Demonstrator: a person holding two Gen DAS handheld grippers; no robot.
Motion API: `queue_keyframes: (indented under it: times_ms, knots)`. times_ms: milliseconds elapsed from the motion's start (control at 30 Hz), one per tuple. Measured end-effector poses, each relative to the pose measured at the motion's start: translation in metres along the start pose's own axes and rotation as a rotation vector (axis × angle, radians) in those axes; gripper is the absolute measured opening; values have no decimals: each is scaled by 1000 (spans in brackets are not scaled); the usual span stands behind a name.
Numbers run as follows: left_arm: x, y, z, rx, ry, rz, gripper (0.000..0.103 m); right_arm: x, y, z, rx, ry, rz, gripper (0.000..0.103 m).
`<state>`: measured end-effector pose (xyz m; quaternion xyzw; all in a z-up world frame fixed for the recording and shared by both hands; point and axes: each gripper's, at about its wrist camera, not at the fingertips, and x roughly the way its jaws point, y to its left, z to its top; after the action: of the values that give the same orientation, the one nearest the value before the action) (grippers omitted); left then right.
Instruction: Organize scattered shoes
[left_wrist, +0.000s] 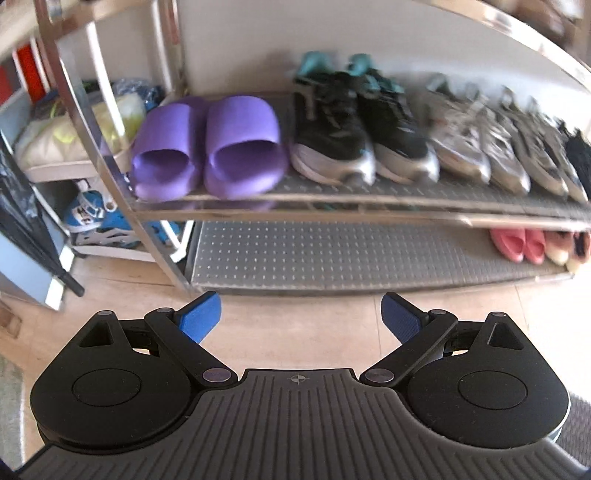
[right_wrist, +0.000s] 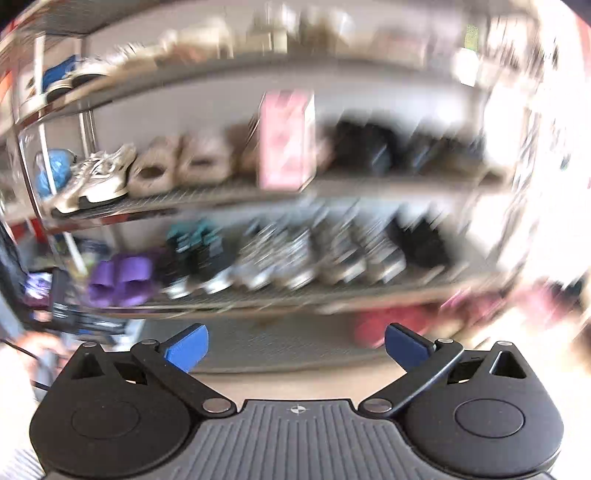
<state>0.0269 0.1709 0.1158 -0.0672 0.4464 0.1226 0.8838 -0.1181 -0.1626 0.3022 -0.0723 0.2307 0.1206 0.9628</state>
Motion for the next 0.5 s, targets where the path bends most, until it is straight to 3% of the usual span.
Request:
queue_keyframes:
  times_ms: [100, 167, 200, 333, 500]
  knots:
    - [-35, -20, -34, 56, -15, -46, 97, -49, -4, -34, -224, -171, -171, 103]
    - [-61, -32, -53, 96, -25, -63, 97, -60, -9, -54, -255, -205, -212, 103]
    - [-78, -38, -63, 131, -48, -59, 97, -60, -14, -62, -221, -194, -202, 103]
    - [-119, -49, -84, 211, -126, -43, 98, -28, -44, -90, 102, -85, -15, 102]
    - [-128, -46, -102, 188, -108, 16, 100, 39, -56, -96, 148, 20, 91, 102]
